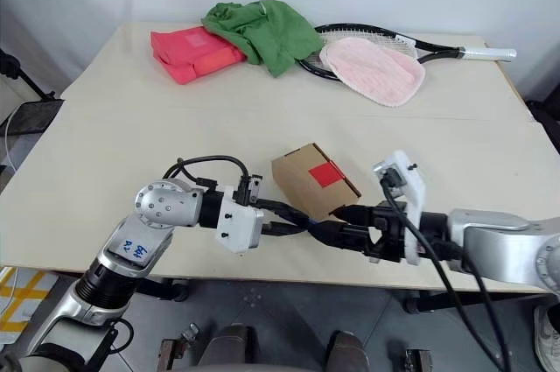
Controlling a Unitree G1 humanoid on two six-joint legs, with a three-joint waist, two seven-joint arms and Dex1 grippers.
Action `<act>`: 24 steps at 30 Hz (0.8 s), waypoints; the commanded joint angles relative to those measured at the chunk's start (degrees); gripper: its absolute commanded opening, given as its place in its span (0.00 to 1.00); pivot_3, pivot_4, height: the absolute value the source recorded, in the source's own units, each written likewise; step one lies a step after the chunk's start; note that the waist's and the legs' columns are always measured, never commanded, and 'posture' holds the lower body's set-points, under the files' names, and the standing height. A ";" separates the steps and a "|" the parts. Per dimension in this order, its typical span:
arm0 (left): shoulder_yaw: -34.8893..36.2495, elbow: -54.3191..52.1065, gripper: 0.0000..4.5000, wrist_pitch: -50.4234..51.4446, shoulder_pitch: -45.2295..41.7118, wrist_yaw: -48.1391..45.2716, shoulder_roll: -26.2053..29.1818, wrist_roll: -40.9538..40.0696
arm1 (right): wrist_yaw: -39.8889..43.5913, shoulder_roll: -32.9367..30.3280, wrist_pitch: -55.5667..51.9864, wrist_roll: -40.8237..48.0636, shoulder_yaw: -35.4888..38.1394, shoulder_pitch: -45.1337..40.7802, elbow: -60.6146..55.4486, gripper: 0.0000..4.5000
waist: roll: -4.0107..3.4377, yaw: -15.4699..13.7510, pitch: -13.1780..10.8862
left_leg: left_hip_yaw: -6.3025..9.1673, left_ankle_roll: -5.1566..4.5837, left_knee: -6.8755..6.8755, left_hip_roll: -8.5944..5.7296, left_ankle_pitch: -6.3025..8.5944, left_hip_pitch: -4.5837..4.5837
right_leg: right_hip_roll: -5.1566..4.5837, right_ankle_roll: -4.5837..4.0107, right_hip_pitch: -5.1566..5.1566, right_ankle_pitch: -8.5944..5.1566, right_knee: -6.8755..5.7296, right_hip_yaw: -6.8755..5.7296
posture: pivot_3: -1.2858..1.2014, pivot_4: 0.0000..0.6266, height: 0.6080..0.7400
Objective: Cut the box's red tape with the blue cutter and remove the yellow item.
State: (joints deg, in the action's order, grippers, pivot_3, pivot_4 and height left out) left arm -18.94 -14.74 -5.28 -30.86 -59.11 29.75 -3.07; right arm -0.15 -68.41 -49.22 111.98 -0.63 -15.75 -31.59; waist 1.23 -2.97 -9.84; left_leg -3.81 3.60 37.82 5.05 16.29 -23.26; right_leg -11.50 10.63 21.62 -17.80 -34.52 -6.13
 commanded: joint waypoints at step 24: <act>-0.45 -0.75 0.16 0.67 -1.73 -0.31 -0.07 0.62 | -8.46 6.62 -5.18 1.02 -4.70 -6.61 2.42 0.72 | -0.04 -0.05 -0.02 | 0.00 -0.04 -0.01 0.00 0.03 -0.01 | 0.00 -0.01 0.00 0.00 0.01 0.00 | 0.52 0.24 1.00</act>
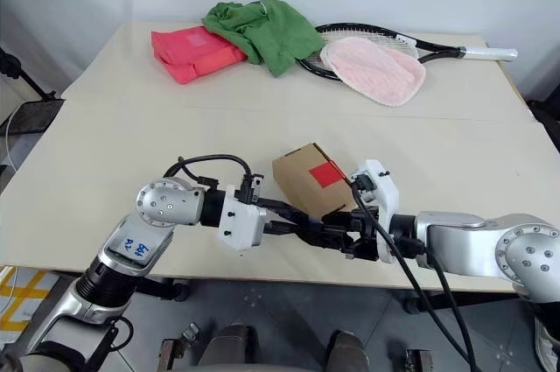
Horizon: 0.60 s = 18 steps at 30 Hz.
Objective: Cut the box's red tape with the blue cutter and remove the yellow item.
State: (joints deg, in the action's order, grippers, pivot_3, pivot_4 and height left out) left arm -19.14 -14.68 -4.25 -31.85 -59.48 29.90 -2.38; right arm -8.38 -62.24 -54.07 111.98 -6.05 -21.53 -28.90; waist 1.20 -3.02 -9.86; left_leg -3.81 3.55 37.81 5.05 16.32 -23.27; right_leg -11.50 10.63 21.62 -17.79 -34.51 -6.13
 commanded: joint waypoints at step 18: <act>-0.60 -1.37 0.16 0.57 -0.80 0.55 -0.98 0.60 | -2.59 3.81 -0.80 1.02 0.77 -1.00 0.72 0.20 | 0.00 -0.01 0.00 | 0.00 0.00 0.00 0.00 0.00 0.00 | 0.00 0.00 0.00 0.00 0.00 0.00 | 0.52 0.24 1.00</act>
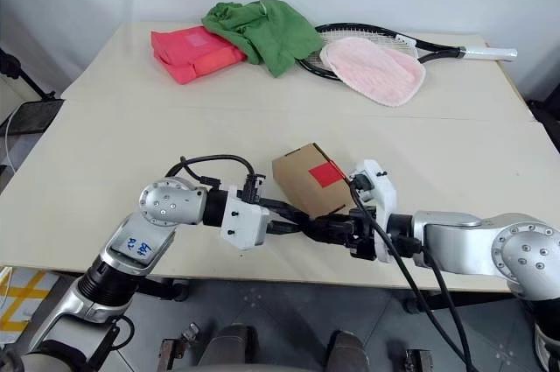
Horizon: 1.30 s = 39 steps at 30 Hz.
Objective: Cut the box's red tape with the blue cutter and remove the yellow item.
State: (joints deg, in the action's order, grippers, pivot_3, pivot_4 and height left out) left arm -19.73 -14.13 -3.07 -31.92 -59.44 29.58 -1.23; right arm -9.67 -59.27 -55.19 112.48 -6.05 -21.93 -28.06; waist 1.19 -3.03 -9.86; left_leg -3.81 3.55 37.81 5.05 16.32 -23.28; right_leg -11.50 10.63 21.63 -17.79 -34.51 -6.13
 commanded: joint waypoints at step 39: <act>19.74 -2.42 0.88 17.43 3.99 -4.50 6.90 -25.22 | 14.10 -8.38 -3.17 0.52 9.87 3.51 -0.48 0.03 | -0.31 0.19 -0.25 | 0.00 -0.01 -0.09 0.00 0.01 -0.02 | 0.00 0.00 0.07 0.00 0.00 0.00 | 0.52 0.24 1.00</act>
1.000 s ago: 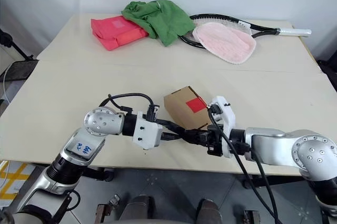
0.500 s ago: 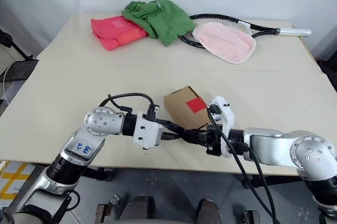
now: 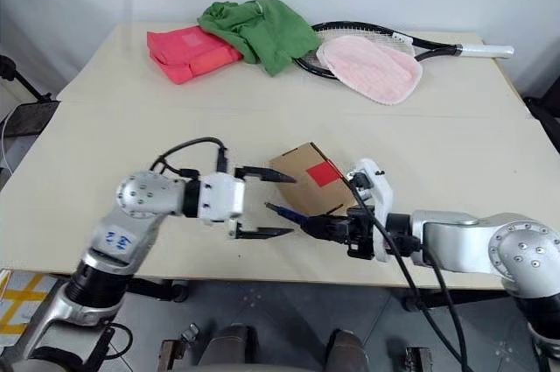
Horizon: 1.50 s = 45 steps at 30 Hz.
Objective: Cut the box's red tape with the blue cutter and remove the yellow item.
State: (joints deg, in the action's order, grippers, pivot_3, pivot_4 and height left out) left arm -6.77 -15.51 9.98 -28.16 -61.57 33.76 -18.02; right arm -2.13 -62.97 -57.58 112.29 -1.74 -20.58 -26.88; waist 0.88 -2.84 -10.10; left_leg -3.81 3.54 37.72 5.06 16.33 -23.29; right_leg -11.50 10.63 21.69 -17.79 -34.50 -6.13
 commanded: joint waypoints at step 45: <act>-7.28 27.21 0.00 9.62 -20.48 9.21 -13.49 7.17 | -11.34 -21.47 7.32 0.71 7.31 -7.46 1.19 0.03 | 0.47 0.37 -0.35 | -0.02 0.04 0.03 0.00 0.01 -0.11 | 0.01 0.04 0.04 0.03 0.19 -0.01 | 0.52 0.24 1.00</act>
State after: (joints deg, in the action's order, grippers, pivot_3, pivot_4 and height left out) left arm -14.06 12.49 19.90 -46.99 -53.25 21.12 -11.51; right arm -9.34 -86.27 -49.50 112.23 9.96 -24.42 -27.43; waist 1.35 -2.47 -10.45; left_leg -3.82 3.60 37.78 5.05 16.34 -23.42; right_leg -11.49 10.65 21.74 -17.76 -34.30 -6.14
